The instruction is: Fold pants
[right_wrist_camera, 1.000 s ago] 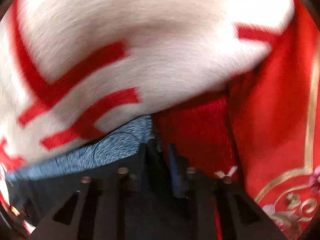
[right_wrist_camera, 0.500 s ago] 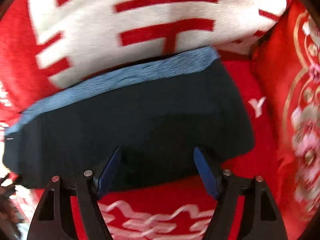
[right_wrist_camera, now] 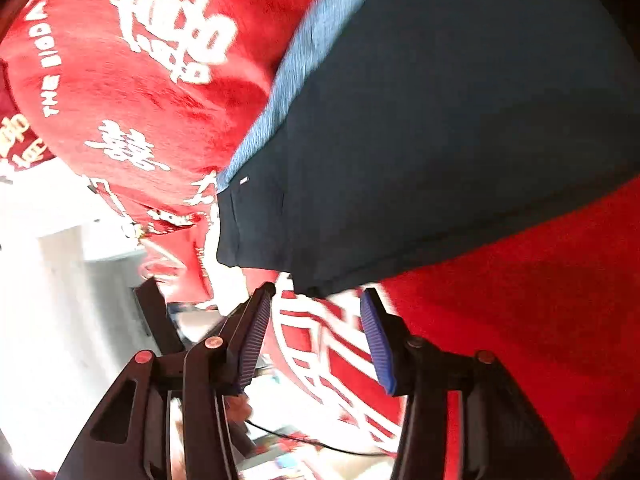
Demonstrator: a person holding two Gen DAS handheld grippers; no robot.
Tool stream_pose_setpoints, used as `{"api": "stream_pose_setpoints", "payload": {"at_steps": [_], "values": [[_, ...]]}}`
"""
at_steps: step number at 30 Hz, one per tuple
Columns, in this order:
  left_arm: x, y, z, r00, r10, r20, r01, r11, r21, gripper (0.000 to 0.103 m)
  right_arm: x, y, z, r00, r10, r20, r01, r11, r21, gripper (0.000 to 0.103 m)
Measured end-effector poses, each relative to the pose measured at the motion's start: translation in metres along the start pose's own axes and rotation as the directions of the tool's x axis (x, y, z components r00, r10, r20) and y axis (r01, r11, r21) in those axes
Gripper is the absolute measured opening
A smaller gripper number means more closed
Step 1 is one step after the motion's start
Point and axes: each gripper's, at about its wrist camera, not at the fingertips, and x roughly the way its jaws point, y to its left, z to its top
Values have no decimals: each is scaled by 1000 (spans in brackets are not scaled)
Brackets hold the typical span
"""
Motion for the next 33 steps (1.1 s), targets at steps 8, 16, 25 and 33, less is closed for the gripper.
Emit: {"api": "stream_pose_setpoints", "payload": {"at_steps": [8,16,25,33], "values": [[7,23,7,997,-67,31,66,996,55,100,7,-4,4,996,-29,86,24,998,55,51],[5,-22,33,989,-123,86,107,981,163,100,-23,18,3,975,-162,150,164,986,-5,8],[22,-48,5,994,-74,84,52,969,242,100,-28,24,-12,940,-332,81,340,932,-127,17],[-10,-29,5,991,-111,72,94,975,203,100,-68,70,-2,778,-538,326,625,717,-308,78]]}}
